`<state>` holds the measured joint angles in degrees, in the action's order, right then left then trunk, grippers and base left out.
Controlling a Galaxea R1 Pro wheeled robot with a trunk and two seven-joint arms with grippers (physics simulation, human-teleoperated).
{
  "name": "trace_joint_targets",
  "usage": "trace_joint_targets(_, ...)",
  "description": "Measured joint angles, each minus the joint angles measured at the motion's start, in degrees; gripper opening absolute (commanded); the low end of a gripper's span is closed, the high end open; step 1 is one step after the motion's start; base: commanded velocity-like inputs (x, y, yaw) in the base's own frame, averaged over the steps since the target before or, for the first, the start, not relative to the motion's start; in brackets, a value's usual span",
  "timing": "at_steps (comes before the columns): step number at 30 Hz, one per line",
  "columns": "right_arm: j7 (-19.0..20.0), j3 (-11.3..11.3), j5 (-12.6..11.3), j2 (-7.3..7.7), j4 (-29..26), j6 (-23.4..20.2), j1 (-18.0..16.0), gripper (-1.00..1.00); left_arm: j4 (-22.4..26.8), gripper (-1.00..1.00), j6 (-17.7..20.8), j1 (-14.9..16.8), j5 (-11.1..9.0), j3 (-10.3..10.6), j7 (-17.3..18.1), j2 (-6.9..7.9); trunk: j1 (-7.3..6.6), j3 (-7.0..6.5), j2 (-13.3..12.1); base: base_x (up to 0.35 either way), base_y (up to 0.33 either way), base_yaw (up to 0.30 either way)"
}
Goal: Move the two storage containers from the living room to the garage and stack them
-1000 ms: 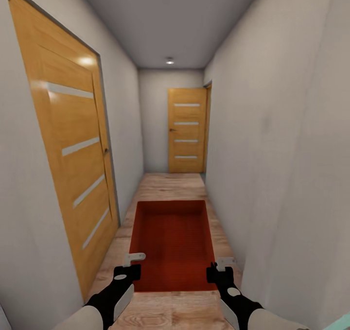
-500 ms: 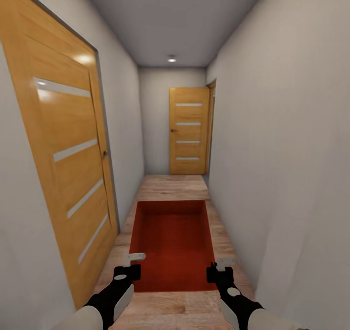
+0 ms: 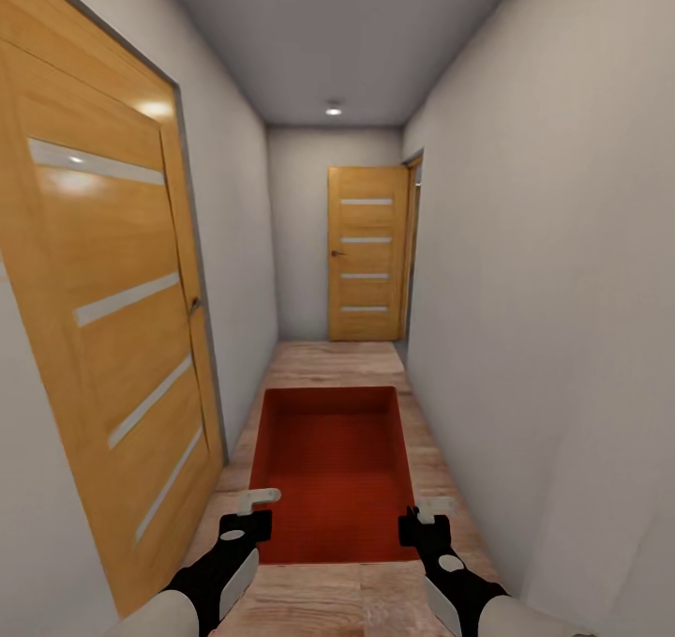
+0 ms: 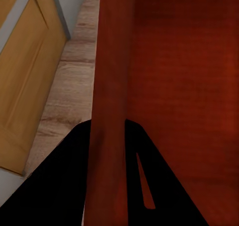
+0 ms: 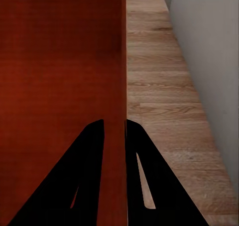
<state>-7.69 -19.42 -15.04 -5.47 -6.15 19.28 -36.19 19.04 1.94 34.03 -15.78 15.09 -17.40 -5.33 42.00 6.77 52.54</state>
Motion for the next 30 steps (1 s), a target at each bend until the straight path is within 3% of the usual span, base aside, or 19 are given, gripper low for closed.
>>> trace_joint_targets(30, -0.02, 0.10, 0.05, -0.02, -0.03, 0.02, -0.01, -1.00, 0.06, -1.00, 0.00, 0.03, -0.11, 0.17, -0.01, 0.04, 0.00, 0.00, 0.00, 0.322, 0.000, 0.000)
